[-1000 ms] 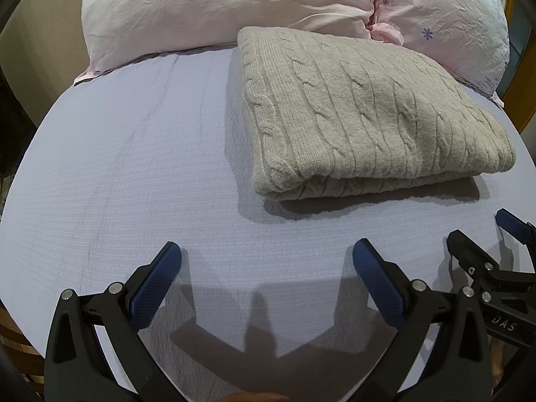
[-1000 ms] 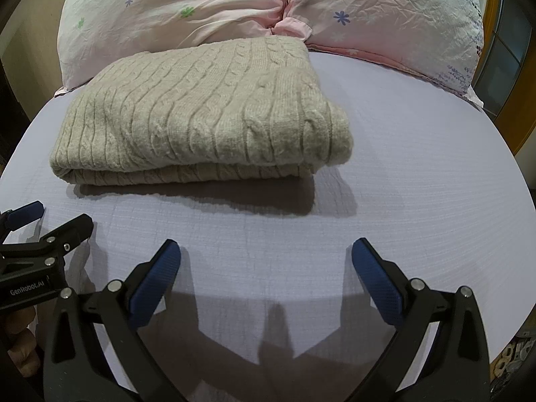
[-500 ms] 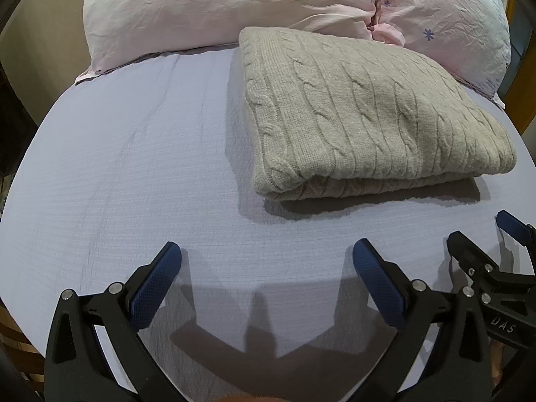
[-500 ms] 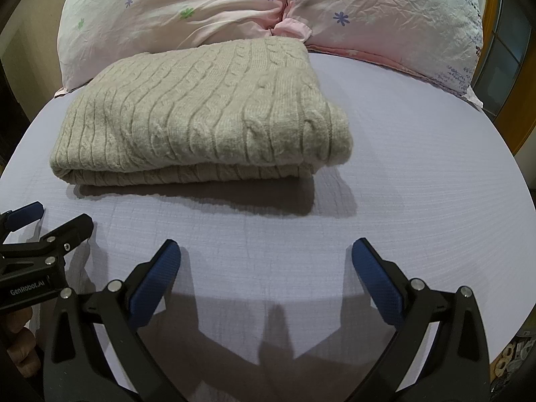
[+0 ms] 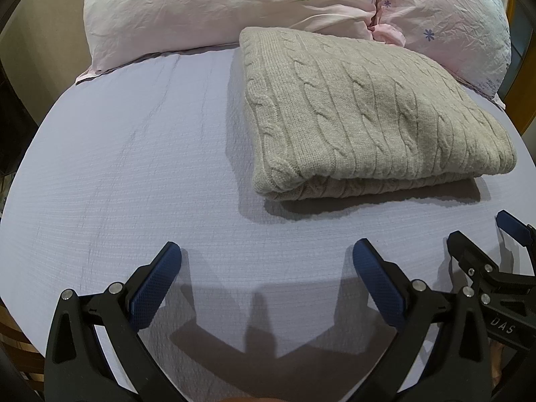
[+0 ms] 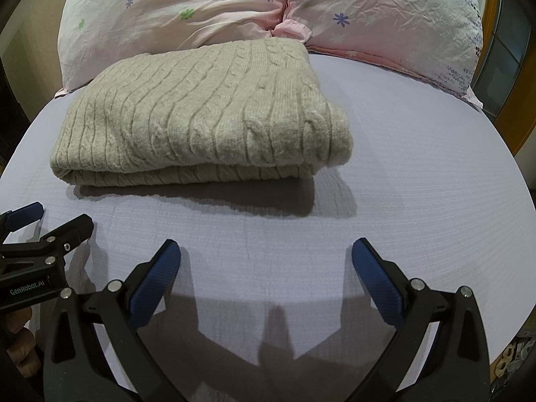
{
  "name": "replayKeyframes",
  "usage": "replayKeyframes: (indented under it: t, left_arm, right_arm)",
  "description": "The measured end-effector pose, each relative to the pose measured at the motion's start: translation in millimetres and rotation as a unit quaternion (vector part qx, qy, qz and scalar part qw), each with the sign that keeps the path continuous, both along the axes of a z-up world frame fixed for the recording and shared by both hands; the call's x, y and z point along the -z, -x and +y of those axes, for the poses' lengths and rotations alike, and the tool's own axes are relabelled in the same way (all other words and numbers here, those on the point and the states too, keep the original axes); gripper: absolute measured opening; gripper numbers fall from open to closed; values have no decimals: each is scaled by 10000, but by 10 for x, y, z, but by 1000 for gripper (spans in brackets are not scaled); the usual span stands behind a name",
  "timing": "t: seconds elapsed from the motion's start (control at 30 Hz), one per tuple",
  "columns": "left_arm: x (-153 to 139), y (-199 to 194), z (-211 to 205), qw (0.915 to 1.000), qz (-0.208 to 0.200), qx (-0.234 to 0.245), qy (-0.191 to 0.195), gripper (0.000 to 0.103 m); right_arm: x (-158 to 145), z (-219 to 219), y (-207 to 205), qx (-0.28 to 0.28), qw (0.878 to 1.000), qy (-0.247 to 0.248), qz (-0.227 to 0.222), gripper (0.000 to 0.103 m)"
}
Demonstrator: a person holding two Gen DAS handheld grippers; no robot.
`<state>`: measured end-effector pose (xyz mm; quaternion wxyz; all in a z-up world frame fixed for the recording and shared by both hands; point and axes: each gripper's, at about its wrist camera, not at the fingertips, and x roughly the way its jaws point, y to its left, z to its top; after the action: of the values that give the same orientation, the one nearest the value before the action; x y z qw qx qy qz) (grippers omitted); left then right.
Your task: Fold small clothes
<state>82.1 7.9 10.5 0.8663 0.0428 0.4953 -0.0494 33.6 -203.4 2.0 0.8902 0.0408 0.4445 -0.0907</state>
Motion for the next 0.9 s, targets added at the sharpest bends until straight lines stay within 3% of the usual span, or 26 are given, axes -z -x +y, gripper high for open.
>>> replayKeyframes:
  t: [0.9]
  left_arm:
    - [-1,7,5,10000,-12,-1,2,102]
  right_arm:
    - [-16,3,-24,12,10000,6,-16,101]
